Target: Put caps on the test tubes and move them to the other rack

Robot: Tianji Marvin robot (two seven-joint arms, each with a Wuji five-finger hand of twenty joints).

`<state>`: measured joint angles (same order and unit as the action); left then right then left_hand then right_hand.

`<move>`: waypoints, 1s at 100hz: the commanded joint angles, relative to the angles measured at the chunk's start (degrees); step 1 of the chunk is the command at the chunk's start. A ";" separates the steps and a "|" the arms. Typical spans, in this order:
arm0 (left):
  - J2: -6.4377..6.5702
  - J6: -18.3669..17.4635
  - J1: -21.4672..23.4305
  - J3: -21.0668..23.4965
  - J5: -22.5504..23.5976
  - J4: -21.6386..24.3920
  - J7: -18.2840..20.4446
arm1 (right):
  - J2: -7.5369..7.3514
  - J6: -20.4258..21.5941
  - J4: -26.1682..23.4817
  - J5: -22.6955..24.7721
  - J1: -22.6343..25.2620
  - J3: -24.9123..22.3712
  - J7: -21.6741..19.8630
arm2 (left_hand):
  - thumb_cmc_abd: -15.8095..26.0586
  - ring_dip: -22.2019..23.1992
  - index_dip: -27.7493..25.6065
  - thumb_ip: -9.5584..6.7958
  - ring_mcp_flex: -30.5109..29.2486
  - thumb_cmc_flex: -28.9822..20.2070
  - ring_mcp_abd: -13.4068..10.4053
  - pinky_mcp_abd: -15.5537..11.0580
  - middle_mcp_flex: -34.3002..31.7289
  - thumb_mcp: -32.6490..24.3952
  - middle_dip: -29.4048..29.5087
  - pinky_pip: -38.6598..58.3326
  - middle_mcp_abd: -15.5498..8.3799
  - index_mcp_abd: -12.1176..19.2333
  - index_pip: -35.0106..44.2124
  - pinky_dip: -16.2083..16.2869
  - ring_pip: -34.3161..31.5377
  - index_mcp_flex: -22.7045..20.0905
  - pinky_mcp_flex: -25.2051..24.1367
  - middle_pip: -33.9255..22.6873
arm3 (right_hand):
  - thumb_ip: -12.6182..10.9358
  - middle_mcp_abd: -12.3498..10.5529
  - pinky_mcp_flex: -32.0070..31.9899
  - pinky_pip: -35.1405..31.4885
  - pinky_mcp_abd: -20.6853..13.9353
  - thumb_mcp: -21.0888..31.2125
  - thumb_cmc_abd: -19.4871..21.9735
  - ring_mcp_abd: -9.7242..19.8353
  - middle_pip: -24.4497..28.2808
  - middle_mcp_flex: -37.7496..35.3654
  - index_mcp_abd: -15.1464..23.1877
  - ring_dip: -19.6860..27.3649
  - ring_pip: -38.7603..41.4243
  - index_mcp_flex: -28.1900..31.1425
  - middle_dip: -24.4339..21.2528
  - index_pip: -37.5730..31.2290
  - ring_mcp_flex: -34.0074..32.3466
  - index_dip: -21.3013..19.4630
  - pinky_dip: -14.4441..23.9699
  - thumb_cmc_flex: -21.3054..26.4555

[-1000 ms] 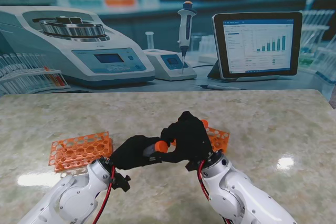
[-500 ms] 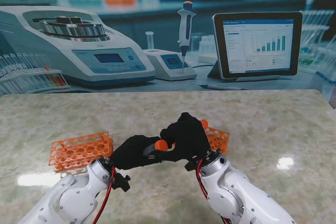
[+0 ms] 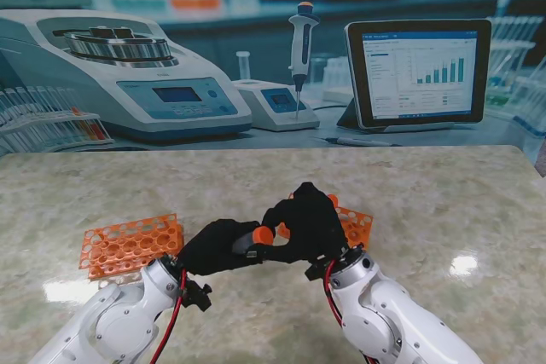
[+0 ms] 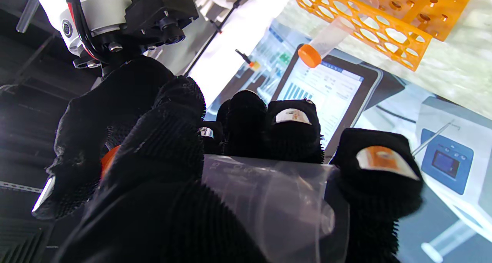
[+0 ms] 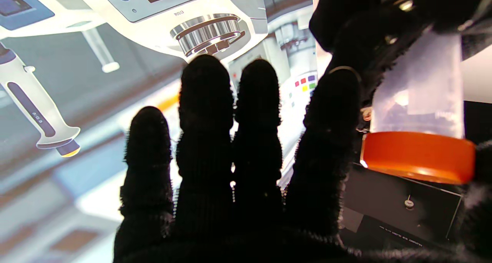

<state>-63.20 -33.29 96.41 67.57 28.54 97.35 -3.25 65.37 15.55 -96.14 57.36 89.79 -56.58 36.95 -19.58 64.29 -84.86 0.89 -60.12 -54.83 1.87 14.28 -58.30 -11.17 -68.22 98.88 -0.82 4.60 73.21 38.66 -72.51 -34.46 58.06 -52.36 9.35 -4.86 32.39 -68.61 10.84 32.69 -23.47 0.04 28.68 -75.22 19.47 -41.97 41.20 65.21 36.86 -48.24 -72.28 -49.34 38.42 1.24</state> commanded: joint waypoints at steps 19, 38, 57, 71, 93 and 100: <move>-0.09 -0.30 0.19 -0.36 0.08 0.78 0.33 | -0.15 0.45 -1.67 0.60 1.84 -1.35 0.57 | 1.97 -0.51 -3.77 0.31 0.15 -1.74 -1.13 -3.99 0.89 -0.08 0.32 6.89 -2.30 5.89 4.18 -0.71 0.24 -1.50 1.02 0.15 | -1.65 2.11 -2.70 1.51 1.06 3.89 2.74 -0.03 -4.45 6.00 -5.53 -1.21 -4.26 -9.94 -1.66 12.43 3.40 4.04 0.93 -1.10; -0.09 -0.30 0.21 -0.34 0.07 0.80 0.35 | -0.20 0.07 -2.32 1.41 2.71 -2.11 1.96 | 1.96 -0.51 -3.76 0.31 0.15 -1.71 -1.13 -3.99 0.85 -0.07 0.34 6.89 -2.30 5.92 4.18 -0.71 0.24 -1.50 1.02 0.14 | -1.71 2.74 -3.79 1.82 1.04 4.02 2.71 -0.22 -6.80 9.21 -7.46 -1.33 -5.64 -13.92 -2.87 16.81 5.26 6.85 1.21 -1.11; -0.09 -0.32 0.22 -0.33 0.05 0.79 0.36 | -0.70 0.27 -3.59 3.03 4.03 -3.59 1.88 | 1.95 -0.51 -3.76 0.31 0.15 -1.73 -1.13 -3.99 0.86 -0.09 0.33 6.89 -2.31 5.87 4.18 -0.71 0.24 -1.48 1.02 0.14 | -1.79 2.65 -4.88 2.34 1.27 4.45 0.16 -0.09 -7.75 11.18 -8.40 -1.19 -6.68 -15.79 -3.38 17.74 6.97 7.58 1.28 1.58; -0.08 -0.29 0.17 -0.38 0.03 0.77 0.40 | -1.13 1.36 -4.39 4.46 4.94 -4.58 1.98 | 1.94 -0.52 -3.77 0.32 0.15 -1.68 -1.13 -4.00 0.87 -0.07 0.33 6.89 -2.24 5.87 4.20 -0.71 0.24 -1.52 1.02 0.14 | -1.94 2.72 -5.54 2.62 1.51 4.88 -3.32 0.10 -8.40 12.46 -9.31 -1.06 -7.43 -17.06 -3.74 18.56 7.83 8.10 1.46 5.67; -0.08 -0.27 0.16 -0.44 0.00 0.78 0.43 | -1.57 2.39 -5.45 6.28 6.11 -5.39 3.06 | 1.94 -0.52 -3.78 0.32 0.16 -1.72 -1.16 -4.00 0.88 -0.10 0.32 6.89 -2.26 5.91 4.20 -0.71 0.24 -1.51 1.02 0.14 | -2.34 2.35 -5.76 2.77 1.60 4.70 -7.76 0.45 -7.85 12.24 -9.33 -1.25 -7.72 -16.92 -3.48 17.90 7.97 7.75 1.83 12.26; -0.08 -0.23 0.12 -0.48 -0.03 0.76 0.44 | -1.64 2.72 -5.66 6.50 6.28 -5.56 3.06 | 1.97 -0.52 -3.78 0.31 0.16 -1.77 -1.16 -4.00 0.87 -0.14 0.31 6.89 -2.30 5.90 4.20 -0.71 0.25 -1.51 1.02 0.13 | -2.44 2.43 -5.78 2.79 1.54 4.18 -8.29 0.47 -7.37 11.93 -9.38 -1.32 -7.75 -16.74 -3.17 17.49 7.98 7.43 1.95 13.69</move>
<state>-63.23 -33.47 96.41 67.26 28.52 97.77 -3.08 63.78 17.98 -101.19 63.74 95.46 -62.13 40.01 -19.58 64.29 -84.85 0.87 -60.12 -54.83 1.87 14.04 -58.30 -11.17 -68.22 98.98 -0.84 6.71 73.21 38.66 -72.50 -34.46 57.69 -52.36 8.78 -2.72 27.99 -66.49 11.57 36.29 -29.79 -0.05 21.25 -64.45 10.82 -42.68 36.71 49.64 33.37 -30.72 -65.65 -42.08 38.58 12.82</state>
